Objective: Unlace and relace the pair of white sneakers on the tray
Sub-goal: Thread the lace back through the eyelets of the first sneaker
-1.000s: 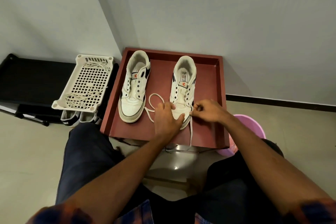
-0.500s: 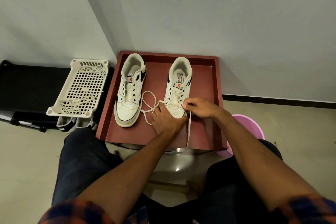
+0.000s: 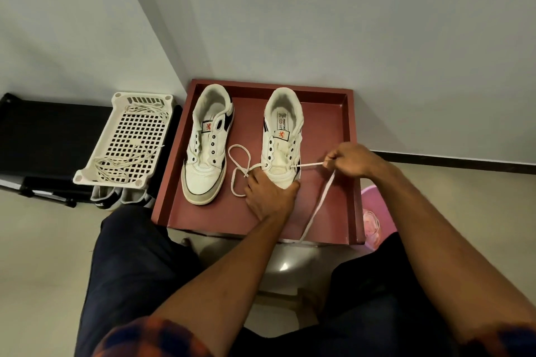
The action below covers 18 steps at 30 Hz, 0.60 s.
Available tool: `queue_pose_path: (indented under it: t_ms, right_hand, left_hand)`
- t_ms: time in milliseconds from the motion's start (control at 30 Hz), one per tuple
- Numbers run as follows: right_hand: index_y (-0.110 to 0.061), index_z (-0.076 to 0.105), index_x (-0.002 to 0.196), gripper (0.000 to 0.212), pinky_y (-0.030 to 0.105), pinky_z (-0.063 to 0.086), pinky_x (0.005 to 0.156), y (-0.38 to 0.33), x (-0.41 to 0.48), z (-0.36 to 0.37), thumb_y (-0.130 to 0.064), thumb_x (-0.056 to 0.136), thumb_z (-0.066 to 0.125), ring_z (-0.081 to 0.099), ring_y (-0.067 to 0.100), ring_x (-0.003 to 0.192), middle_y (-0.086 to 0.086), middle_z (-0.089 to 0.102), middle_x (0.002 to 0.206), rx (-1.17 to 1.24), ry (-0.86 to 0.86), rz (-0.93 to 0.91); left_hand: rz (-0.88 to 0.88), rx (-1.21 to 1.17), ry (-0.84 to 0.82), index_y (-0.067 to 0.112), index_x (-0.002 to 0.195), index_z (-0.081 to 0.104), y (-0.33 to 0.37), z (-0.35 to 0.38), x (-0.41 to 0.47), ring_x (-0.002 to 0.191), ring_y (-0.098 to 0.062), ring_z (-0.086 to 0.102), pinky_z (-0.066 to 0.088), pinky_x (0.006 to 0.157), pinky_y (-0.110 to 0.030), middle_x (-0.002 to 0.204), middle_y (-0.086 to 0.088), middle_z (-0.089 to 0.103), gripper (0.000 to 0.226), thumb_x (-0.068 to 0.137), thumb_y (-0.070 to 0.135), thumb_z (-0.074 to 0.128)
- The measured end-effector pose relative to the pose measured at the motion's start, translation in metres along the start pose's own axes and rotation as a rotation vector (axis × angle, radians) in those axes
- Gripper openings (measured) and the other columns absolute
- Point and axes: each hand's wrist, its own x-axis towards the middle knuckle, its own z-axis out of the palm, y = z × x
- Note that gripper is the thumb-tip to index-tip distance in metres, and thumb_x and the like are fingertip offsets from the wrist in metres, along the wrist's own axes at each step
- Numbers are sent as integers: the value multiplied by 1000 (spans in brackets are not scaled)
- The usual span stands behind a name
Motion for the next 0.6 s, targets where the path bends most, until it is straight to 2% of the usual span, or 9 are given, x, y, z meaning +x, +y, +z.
queue_pose_path:
  t_ms: [67,167,233,300,433,533,600]
  right_hand:
    - [-29,74,81,25,22,40,67,7,2,-5,-13,94,60,57,-1,75,-15,68,84,-31,5,58]
    - [-22,79,95,15,28,48,78,-2,5,2,-27,93,65,64,14,85,-8,76,95,-136,83,62]
    - [-31,77,111,26,33,53,87,-16,4,12,-41,88,70,68,21,99,-6,76,110,-177,144,21]
    - [-38,73,117,36,35,54,89,-30,5,24,-53,85,70,67,20,104,-11,73,113,-199,139,-41]
    - [-28,76,94,24,35,54,72,-43,7,41,-50,90,69,67,18,84,-7,74,90,-185,198,-131]
    - [-29,79,90,21,31,46,63,-41,2,40,-46,93,68,63,17,75,-6,75,85,-205,211,-143]
    - [-32,80,89,18,30,48,62,-36,0,30,-48,91,70,63,18,70,-5,76,81,-213,233,-100]
  left_hand:
    - [-14,6,0,10,137,42,1,1,0,122,-36,48,40,100,-45,138,-13,50,101,61,66,77]
    - [-11,11,-6,11,138,41,0,1,1,122,-37,47,40,101,-46,139,-14,49,102,61,68,76]
    - [-12,17,-14,10,138,41,0,0,1,122,-37,48,40,100,-46,137,-14,50,102,62,69,76]
    - [-8,13,-8,11,137,42,0,0,1,121,-37,48,40,99,-46,136,-15,51,102,61,70,76]
    - [-1,-17,-4,10,136,43,0,0,1,120,-39,49,40,97,-47,135,-16,51,101,61,69,76]
    - [-6,-10,-19,11,137,42,0,0,1,120,-38,48,40,98,-47,136,-15,51,102,61,70,76]
    - [-1,-4,-21,11,138,41,-1,0,0,121,-38,47,40,99,-47,136,-15,50,103,61,71,76]
